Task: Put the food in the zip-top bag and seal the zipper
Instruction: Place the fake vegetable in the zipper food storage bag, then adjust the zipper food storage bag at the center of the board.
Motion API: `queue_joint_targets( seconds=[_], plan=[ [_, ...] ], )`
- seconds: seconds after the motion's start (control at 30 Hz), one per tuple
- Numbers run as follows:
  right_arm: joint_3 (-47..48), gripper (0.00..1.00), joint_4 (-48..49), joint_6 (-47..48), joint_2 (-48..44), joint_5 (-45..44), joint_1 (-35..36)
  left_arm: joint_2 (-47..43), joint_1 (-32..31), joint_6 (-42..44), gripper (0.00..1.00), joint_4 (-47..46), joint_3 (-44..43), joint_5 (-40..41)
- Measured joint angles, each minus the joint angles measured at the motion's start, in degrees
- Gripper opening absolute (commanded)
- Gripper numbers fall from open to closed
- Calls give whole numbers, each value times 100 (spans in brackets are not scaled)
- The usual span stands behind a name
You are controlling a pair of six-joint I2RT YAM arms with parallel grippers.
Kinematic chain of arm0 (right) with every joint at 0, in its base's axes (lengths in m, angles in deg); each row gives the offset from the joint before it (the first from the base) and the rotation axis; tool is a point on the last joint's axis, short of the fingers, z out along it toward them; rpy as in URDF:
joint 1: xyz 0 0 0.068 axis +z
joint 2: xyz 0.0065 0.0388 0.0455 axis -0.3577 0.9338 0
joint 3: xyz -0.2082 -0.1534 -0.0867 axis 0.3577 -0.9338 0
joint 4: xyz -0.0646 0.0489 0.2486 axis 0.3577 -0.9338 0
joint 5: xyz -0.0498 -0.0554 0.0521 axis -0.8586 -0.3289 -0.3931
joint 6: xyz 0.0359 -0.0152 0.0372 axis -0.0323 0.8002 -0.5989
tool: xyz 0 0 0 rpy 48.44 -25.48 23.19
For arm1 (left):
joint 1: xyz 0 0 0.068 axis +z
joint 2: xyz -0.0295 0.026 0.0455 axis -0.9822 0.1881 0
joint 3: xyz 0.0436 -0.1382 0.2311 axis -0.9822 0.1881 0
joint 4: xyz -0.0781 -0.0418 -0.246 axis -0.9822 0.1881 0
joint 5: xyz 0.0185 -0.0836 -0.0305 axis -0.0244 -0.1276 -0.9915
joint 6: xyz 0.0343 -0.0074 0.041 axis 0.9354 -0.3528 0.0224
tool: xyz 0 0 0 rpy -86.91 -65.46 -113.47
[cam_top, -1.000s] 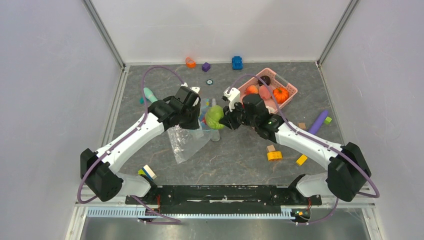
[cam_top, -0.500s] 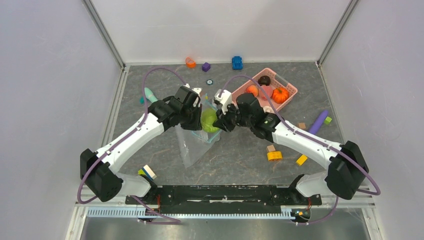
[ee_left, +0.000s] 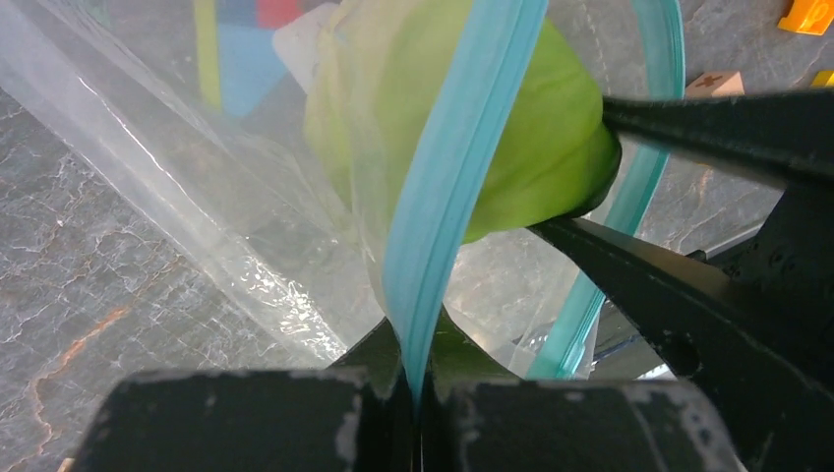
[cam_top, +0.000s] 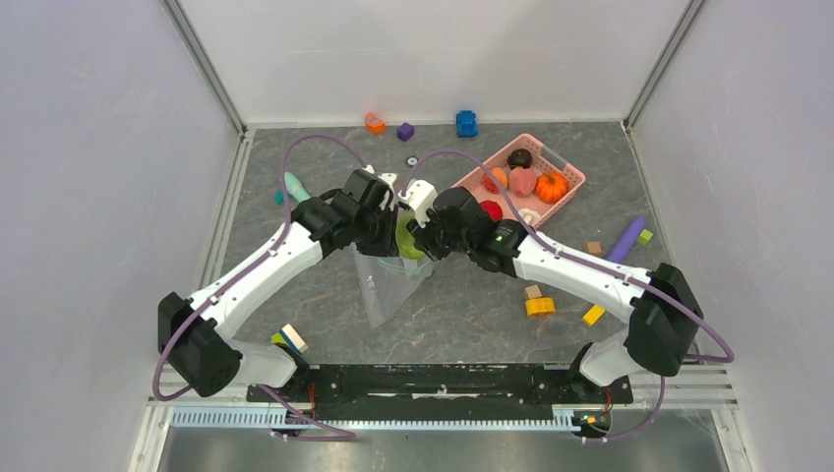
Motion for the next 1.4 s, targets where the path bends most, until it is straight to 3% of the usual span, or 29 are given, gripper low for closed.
queue_joint_targets(
  seconds=[0.07, 0.23, 0.37, 0.63, 1.03, 1.3, 1.37, 1.4],
  plan=[
    [0, 59, -17, -74, 0, -98, 0, -4, 0, 0, 2, -28, 2, -17],
    [-17, 83, 98, -162, -33, -125, 0, -57, 0, 0, 2, -92, 2, -17],
    [-109, 98, 271, -184, -232, -37, 0, -133, 0, 0, 2, -92, 4, -15],
    [-328, 98, 667, -192, -758, -31, -11, -160, 17, 0, 2, -66, 26, 48],
    [-717, 97, 962, -439, -1298, -765, -131, -164, 44, 0, 2, -48, 26, 66],
    [-787, 82, 922, -557, -846, -509, -328, -168, 55, 2, 2, -48, 26, 22],
    [-885, 68, 916, -588, -730, -372, -372, -175, 66, 2, 2, -48, 26, 20],
    [-962, 53, 911, -605, -675, -297, -396, -181, 66, 2, 2, -48, 26, 20]
  ],
)
